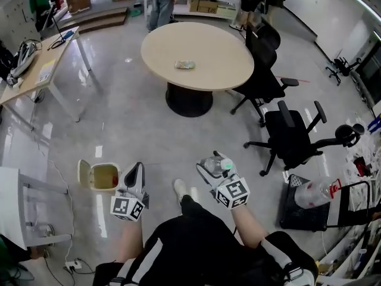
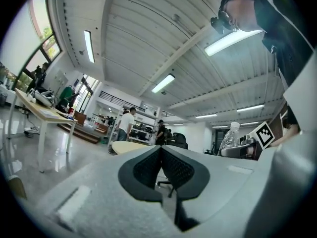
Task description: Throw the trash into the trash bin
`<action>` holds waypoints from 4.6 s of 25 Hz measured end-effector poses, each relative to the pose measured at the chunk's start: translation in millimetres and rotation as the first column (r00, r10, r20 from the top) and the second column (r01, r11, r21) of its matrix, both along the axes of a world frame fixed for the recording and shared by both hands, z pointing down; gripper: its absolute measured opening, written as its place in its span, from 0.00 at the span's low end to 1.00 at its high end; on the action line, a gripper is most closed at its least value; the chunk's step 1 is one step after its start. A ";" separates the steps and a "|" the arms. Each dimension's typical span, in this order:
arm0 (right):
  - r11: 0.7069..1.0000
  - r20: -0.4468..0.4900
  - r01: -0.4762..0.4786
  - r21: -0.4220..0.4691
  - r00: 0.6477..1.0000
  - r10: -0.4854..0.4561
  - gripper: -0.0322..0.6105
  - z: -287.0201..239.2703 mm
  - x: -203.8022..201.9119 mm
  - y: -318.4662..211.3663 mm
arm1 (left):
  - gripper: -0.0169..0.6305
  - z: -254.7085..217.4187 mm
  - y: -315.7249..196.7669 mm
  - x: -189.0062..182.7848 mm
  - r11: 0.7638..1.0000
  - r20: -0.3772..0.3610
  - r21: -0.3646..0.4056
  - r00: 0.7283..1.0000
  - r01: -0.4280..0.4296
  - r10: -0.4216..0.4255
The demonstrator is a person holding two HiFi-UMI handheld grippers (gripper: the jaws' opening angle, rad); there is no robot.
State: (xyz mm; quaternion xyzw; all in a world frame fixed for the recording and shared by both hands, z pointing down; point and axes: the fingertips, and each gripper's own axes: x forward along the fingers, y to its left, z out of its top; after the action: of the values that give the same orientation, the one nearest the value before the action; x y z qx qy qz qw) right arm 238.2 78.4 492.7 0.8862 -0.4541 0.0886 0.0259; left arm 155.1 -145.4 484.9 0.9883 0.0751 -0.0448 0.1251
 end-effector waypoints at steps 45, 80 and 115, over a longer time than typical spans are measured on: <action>0.509 0.026 0.859 0.050 0.508 -0.861 0.57 18.2 9.7 -430.3 | 0.02 -15.5 -242.9 -130.7 0.539 0.048 0.044 0.537 0.841 -0.842; 0.266 0.209 0.947 -0.177 0.301 -0.931 0.57 151.1 -153.9 -542.7 | 0.03 123.3 -315.0 -238.0 0.439 0.365 -0.039 0.421 0.898 -0.830; 0.002 0.534 0.836 -0.548 0.352 -0.769 0.58 500.9 -186.9 -576.2 | 0.03 209.3 -302.3 -241.4 0.592 0.536 -0.086 0.538 0.801 -0.650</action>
State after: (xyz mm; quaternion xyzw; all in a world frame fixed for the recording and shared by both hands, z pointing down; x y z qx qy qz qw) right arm 51.3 -497.7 993.6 0.3539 -0.7879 0.2742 0.4229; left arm -86.3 -447.7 694.2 0.8733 -0.3877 0.1249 0.2673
